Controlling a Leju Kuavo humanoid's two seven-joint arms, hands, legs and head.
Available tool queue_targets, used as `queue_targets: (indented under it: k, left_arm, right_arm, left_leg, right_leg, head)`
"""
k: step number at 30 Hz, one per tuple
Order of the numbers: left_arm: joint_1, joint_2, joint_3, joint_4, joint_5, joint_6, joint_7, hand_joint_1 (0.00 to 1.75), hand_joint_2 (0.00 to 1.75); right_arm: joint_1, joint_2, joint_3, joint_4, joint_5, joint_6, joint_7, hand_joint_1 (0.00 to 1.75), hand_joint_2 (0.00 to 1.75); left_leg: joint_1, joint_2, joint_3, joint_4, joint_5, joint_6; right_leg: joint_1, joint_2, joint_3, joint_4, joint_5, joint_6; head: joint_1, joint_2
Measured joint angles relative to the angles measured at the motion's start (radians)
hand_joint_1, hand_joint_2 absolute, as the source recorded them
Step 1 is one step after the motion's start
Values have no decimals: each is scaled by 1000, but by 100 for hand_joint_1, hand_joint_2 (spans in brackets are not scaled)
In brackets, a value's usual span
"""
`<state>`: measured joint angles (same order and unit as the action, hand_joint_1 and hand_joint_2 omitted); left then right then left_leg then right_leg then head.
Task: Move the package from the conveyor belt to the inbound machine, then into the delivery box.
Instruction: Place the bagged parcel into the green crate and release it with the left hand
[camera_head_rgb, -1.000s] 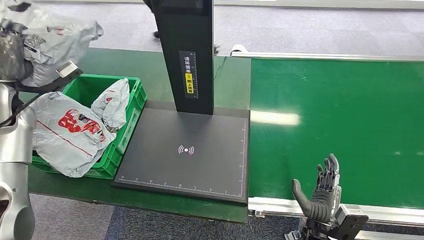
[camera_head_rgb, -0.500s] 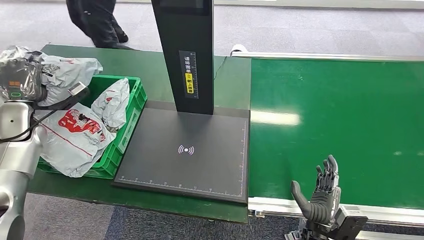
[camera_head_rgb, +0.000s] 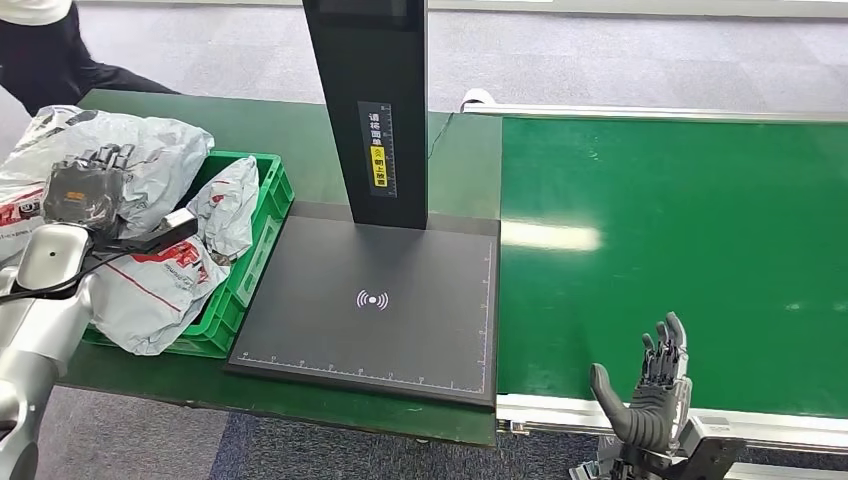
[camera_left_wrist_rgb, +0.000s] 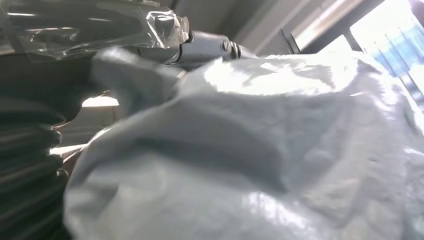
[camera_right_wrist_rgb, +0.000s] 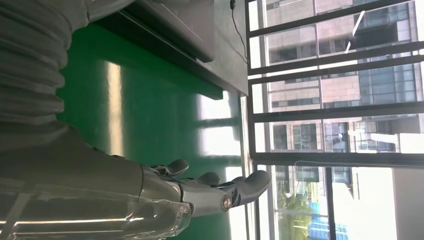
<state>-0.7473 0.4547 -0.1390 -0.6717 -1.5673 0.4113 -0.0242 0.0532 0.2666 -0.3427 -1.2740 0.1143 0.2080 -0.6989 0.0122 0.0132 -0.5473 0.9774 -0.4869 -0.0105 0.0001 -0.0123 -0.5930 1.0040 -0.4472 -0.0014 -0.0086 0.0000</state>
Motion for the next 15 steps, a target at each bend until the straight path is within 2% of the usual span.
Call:
queue_targets:
  k: [7,15]
  left_arm:
    - [4,-25,77,-77,37,-193,-91,0,175]
    - [64,-35,167,-238,231,-400,-222,0,175]
  right_arm:
    - [12,1,-19,-18,1,5,0,0,175]
    - [32,5,-43,-44,1,3,0,0,175]
  left_leg:
    - [0,0,0,0,0,0]
    - [0,1,0,0,0,0]
  right_leg:
    - [0,0,0,0,0,0]
    - [0,0,0,0,0,0]
  head:
    - [0,0]
    - [0,0]
